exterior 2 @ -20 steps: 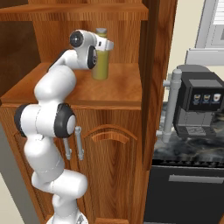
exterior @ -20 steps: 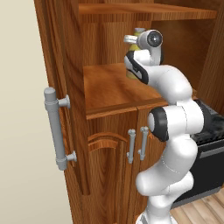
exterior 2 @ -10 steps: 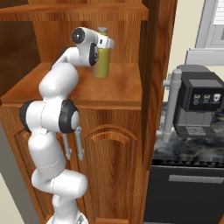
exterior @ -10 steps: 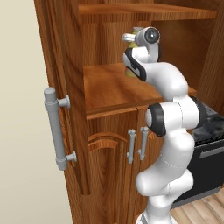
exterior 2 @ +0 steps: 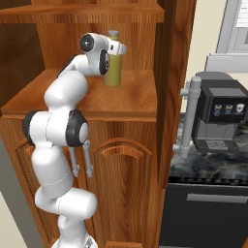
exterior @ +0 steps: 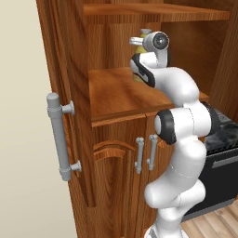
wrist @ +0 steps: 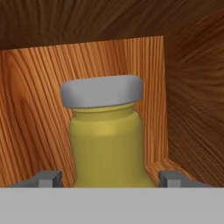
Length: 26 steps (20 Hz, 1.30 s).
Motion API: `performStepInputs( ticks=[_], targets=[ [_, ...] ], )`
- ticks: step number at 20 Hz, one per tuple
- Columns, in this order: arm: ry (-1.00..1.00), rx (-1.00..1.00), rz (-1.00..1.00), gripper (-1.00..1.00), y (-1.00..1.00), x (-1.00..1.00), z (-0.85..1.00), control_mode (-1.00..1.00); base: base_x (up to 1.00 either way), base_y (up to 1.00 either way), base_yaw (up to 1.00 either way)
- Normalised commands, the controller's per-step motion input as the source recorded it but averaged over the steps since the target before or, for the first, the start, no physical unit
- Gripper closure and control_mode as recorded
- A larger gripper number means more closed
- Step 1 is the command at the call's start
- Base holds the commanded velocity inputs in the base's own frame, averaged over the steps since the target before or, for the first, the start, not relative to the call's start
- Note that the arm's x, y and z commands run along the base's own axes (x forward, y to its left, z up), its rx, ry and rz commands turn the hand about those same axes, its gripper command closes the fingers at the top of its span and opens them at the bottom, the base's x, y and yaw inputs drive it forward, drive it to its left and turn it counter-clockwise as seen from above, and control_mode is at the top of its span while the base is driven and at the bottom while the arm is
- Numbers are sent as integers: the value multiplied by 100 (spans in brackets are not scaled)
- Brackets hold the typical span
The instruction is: Pick the juice, can, bottled drink from the counter and place them in the open cabinet.
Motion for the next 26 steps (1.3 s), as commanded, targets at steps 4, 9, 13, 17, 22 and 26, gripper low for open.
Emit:
performStepInputs(
  ticks=[4,9,13,17,22,26],
  targets=[
    [-6,-2,0,100,3,2,-50,-100,0,0,0],
    [-3,-2,0,100,2,0,-46,-100,0,0,0],
    [-1,-1,0,100,1,0,-33,-100,0,0,0],
    [0,0,0,100,0,0,-9,-100,0,0,0],
    [0,0,0,-100,0,4,0,-100,0,0,0],
    [0,0,0,-100,0,0,0,-100,0,0,0]
  ],
)
